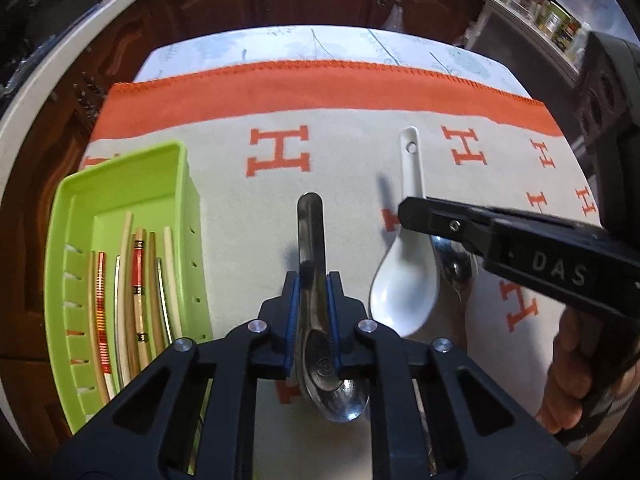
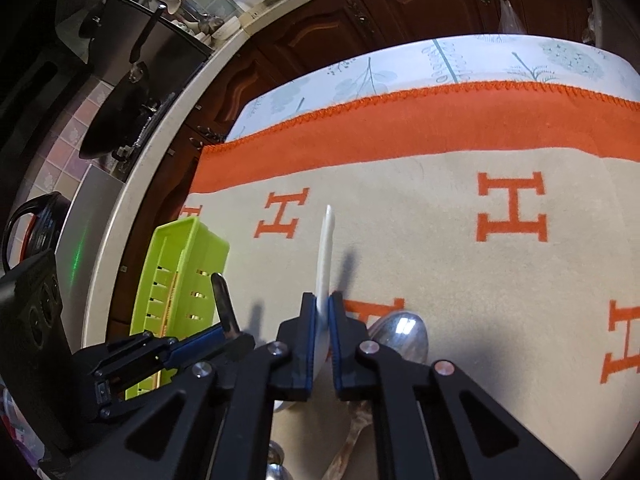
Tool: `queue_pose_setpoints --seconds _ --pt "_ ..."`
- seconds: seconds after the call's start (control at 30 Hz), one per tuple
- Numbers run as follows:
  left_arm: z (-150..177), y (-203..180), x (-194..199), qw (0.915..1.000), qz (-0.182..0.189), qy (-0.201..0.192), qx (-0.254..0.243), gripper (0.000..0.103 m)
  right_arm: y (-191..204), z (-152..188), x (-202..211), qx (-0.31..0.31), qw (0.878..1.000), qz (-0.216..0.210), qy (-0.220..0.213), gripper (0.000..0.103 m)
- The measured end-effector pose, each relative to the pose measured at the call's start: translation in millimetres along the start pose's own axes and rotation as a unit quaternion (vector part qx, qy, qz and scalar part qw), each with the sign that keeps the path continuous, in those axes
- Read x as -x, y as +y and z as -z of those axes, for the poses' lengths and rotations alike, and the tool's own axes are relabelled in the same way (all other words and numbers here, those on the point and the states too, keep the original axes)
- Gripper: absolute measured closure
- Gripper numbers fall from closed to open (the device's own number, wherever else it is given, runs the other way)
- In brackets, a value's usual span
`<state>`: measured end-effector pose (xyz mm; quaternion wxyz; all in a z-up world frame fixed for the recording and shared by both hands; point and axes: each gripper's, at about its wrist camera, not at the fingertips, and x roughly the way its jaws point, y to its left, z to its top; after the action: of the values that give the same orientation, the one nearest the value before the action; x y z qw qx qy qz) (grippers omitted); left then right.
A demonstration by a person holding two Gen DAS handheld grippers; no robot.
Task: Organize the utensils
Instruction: 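Carry both spoons into the green tray and open both tools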
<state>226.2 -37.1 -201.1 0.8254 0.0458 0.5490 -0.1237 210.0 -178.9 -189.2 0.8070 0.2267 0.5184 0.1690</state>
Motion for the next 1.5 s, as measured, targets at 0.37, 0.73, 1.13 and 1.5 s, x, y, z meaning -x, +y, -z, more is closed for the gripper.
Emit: queue_pose_setpoints --seconds 0.37,0.73,1.13,1.5 --pt "5.8 9.6 45.1 0.9991 0.015 -0.033 0.021 0.103 26.7 7.2 31.0 0.031 0.999 -0.016 -0.025 0.097" --pt "26.1 26.9 114.3 0.9977 0.002 -0.067 0.014 0.103 94.2 21.0 60.5 0.088 0.995 -0.037 -0.032 0.097" --pt "85.2 65.3 153.6 0.99 -0.121 -0.073 -0.005 0.103 170.0 62.8 15.5 0.146 0.988 -0.033 0.029 0.097" --pt "116.1 84.5 141.2 0.9886 -0.14 -0.056 0.004 0.092 177.5 86.6 -24.3 0.149 0.986 0.012 0.079 0.09"
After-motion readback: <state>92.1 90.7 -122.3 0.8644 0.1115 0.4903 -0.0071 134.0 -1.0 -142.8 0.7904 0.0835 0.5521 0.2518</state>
